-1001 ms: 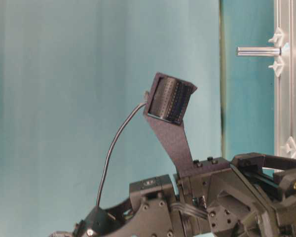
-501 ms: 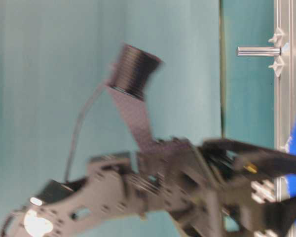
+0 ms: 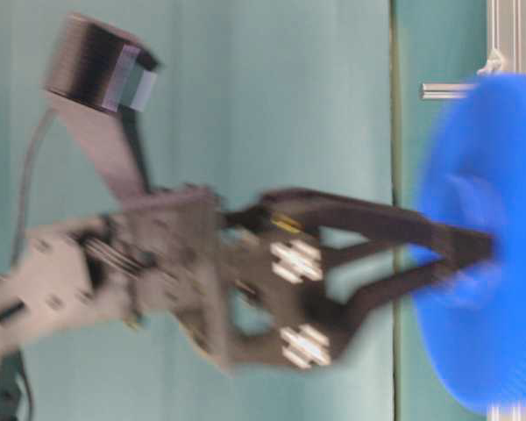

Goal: Insert the large gear onto the shaft.
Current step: 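Lift the blue gear with the left gripper and tilt it upright, then carry the gear over the rail toward the right metal shaft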

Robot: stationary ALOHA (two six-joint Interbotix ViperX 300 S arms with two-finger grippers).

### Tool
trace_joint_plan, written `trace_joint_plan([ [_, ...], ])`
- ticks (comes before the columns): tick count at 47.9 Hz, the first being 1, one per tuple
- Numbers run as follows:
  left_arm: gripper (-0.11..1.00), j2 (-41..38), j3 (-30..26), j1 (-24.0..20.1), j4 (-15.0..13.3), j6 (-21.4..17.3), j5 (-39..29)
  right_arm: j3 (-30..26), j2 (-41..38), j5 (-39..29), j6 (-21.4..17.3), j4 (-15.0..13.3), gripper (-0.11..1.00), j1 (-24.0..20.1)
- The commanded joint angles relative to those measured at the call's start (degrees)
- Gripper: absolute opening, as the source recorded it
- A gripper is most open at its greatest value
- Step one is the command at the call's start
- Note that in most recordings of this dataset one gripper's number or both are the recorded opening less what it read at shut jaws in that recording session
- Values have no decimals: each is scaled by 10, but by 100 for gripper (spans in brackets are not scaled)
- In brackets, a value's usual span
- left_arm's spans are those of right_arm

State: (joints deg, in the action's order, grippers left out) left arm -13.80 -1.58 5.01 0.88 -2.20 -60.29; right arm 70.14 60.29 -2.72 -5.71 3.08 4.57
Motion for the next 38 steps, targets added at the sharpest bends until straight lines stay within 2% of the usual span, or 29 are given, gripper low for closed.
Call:
trace_joint_plan([
  [1,77,25,-32,-9,0,-10,-2,-4,-3,5,-4,-1,8,2],
  [23,77,33,-65,-62,0,-78,-8,-4,-2,5,-4,-2,8,6],
  [38,77,16,-101,-81,1,-110,-8,-2,0,6,-4,-2,8,9],
])
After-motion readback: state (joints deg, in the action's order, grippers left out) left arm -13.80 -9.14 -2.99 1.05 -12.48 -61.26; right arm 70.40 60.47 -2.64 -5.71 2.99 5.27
